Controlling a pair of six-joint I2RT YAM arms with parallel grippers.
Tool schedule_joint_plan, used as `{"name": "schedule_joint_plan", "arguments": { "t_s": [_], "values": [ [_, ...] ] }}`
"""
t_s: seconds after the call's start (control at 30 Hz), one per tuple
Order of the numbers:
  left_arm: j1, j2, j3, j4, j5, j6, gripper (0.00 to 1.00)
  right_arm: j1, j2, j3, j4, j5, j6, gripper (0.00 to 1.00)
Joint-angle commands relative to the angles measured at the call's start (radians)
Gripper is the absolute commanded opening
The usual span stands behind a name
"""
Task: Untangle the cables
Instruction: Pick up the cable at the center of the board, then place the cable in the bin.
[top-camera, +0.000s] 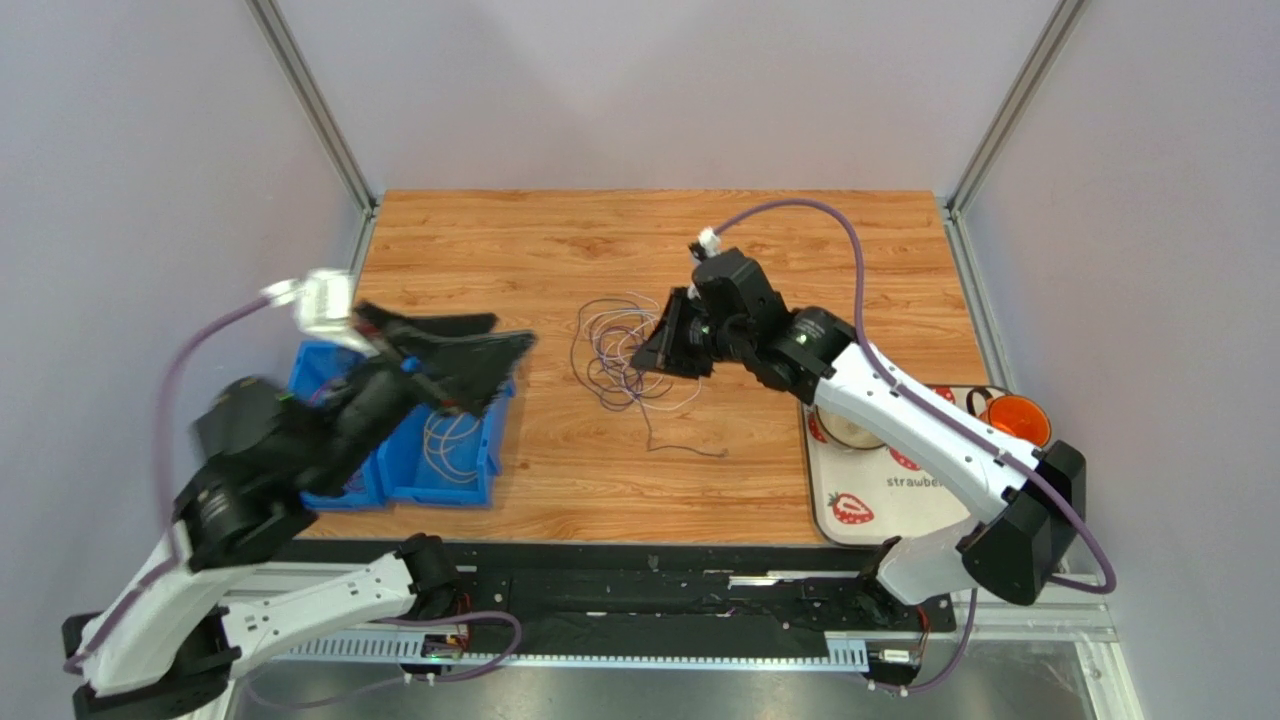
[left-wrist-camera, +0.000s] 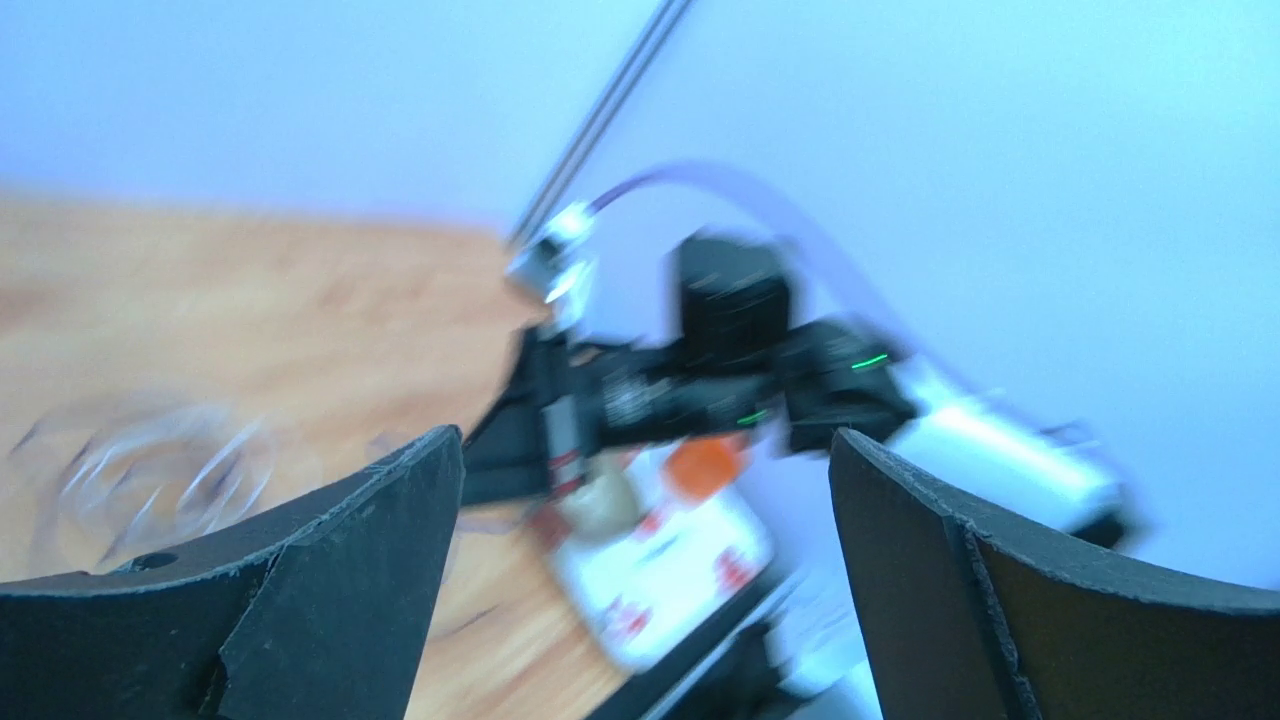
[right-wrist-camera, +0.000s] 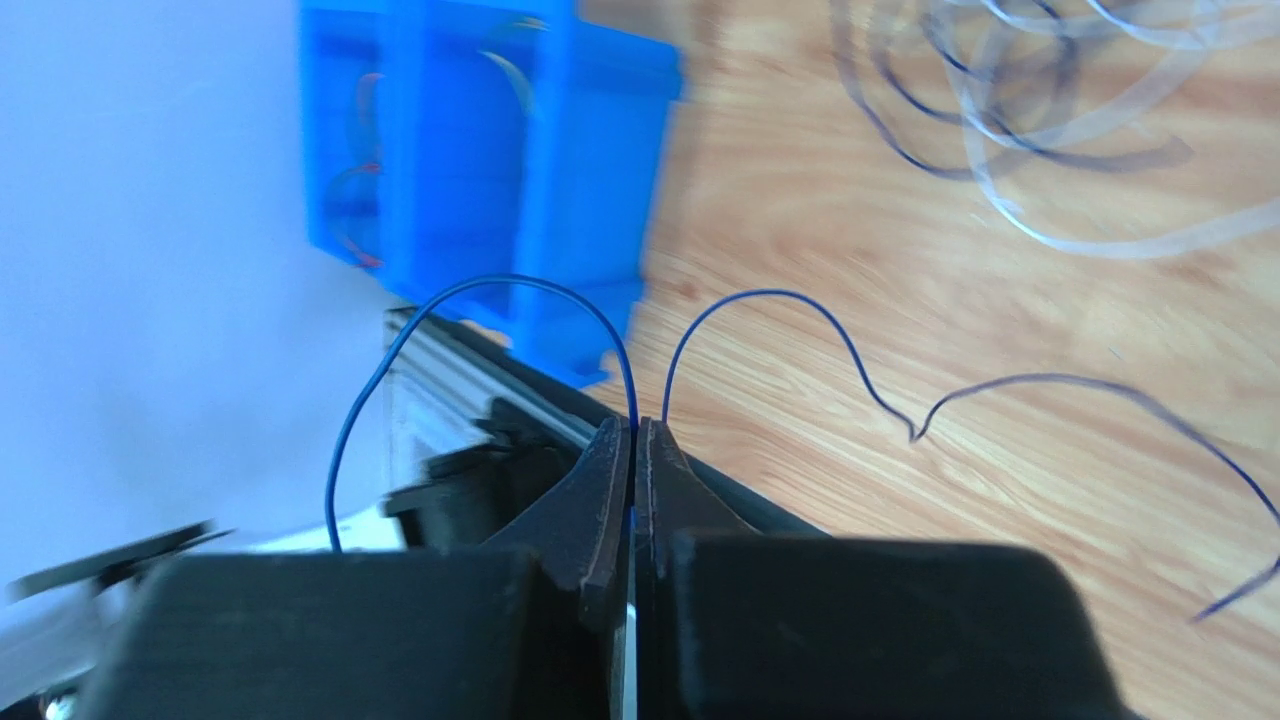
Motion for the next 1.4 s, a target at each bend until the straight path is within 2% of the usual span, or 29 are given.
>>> {"name": "schedule_joint_plan", "arguments": {
  "t_s": [0.0,0.07,0.2,0.37,0.4,0.53,0.57,0.67,0.77,0.97,1.17,1.37],
  "values": [
    [-0.002,-0.133,-0.013,0.335,0.099,0.031,0.99,0.019,0.098,0.253,-0.057,-0.085,-0.099,0.00],
    [-0.002,-0.147,0.034,0.406,0.110,0.014,0.99,0.022,0.138,0.382,-0.067,-0.117,-0.105,0.00],
    [-0.002,-0.132,0.109,0.536,0.223,-0.015,0.99,0.050,0.261,0.586,-0.047,-0.180,-0.116,0.00],
    [-0.002,-0.136,0.096,0.723,0.164,-0.106,0.99,0.102,0.400,0.860,-0.027,-0.219,-0.144,0.00],
    [-0.002,-0.133,0.088,0.765,0.165,-0.107,0.99,0.108,0.455,0.959,-0.025,-0.231,-0.144,0.00],
    [-0.002,-0.107,0.073,0.892,0.168,-0.137,0.97,0.126,0.575,1.167,0.016,-0.311,-0.127,0.00],
    [-0.002,-0.099,0.079,0.918,0.174,-0.134,0.94,0.128,0.591,1.181,0.074,-0.346,-0.113,0.00],
    [-0.002,-0.067,0.123,0.932,0.205,-0.132,0.95,0.129,0.611,1.177,0.209,-0.389,-0.058,0.00],
    [-0.002,-0.047,0.148,0.969,0.228,-0.120,0.96,0.137,0.638,1.204,0.266,-0.405,-0.038,0.00],
    [-0.002,-0.030,0.148,1.040,0.265,-0.140,0.96,0.149,0.697,1.203,0.331,-0.426,0.003,0.00],
    [-0.002,-0.036,0.143,1.041,0.222,-0.135,0.96,0.172,0.766,1.200,0.346,-0.415,0.011,0.00],
    [-0.002,-0.047,0.146,1.027,0.236,-0.117,0.97,0.175,0.784,1.100,0.309,-0.357,-0.024,0.00]
  ]
}}
